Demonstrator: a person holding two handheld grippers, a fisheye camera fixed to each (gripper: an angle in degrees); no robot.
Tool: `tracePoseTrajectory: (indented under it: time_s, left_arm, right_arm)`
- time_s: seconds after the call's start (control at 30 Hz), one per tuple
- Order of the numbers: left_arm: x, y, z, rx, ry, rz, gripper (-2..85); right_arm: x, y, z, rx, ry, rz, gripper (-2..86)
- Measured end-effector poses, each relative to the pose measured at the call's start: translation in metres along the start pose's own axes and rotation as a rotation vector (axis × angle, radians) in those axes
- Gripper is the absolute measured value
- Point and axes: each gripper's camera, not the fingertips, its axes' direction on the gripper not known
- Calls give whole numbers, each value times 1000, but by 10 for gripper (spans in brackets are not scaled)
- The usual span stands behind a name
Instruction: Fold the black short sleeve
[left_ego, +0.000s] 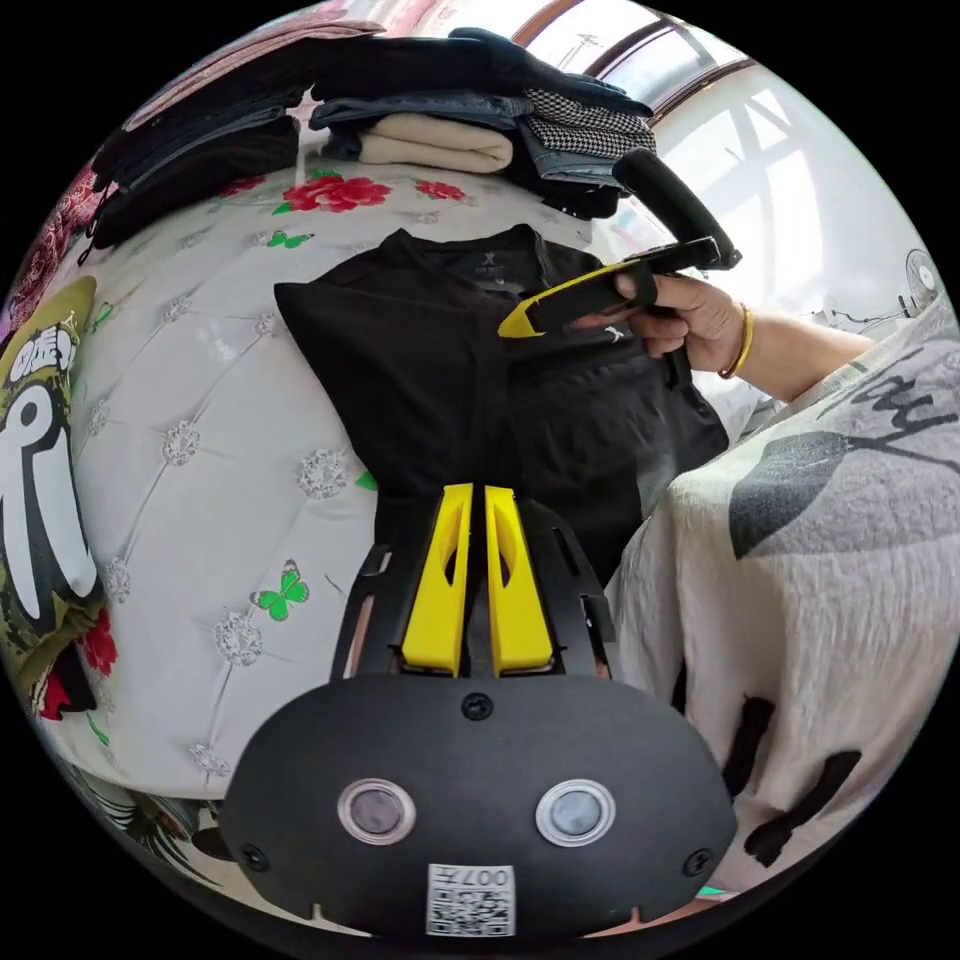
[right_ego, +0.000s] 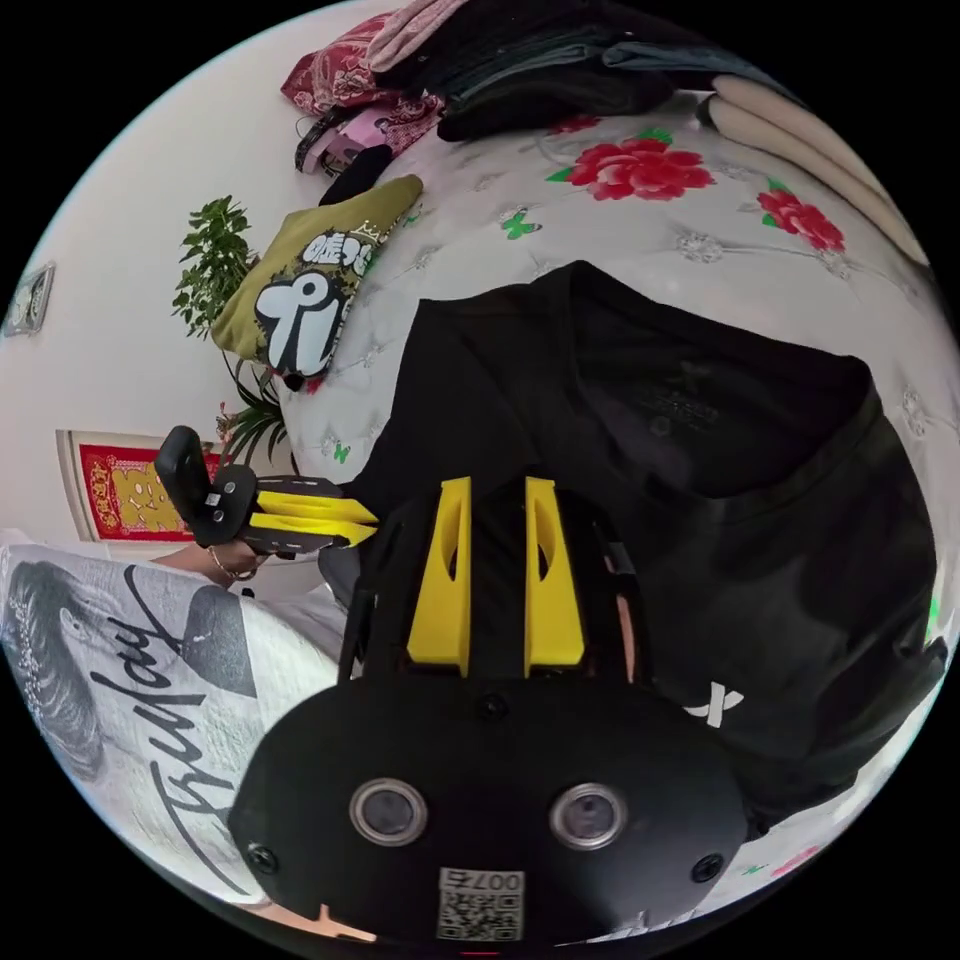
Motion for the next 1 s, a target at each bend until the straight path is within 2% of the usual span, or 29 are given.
tracePoseTrajectory:
  time_s: [0.13, 0.23, 0.4, 0.5, 0.63, 0.8, 0.93, 1.0]
  left_arm:
    - [-1, -9, -27, 32, 0, 46, -3]
    - [-6, -34, -42, 60, 18, 93, 4]
    - [-7, -128, -33, 47, 80, 242, 45]
    - [7, -201, -13, -10, 161, 300, 66]
    - [29, -284, 18, -26, 293, 335, 84]
    - [69, -369, 92, -166, 448, 388, 112]
    - [92, -391, 140, -294, 446, 410, 105]
    - [105, -393, 168, -393, 423, 442, 75]
  right_arm:
    - [21, 41, -52, 156, -6, 49, 57]
    - [56, 99, -106, 312, 35, 185, 58]
    - [136, 239, -173, 607, 162, 607, 63]
    - [167, 288, -175, 674, 117, 743, 65]
    - [188, 308, -164, 712, 10, 767, 61]
    - [202, 323, -151, 749, -85, 777, 29]
    - [196, 346, -151, 774, -54, 761, 6]
    - [194, 364, -152, 801, -70, 757, 2]
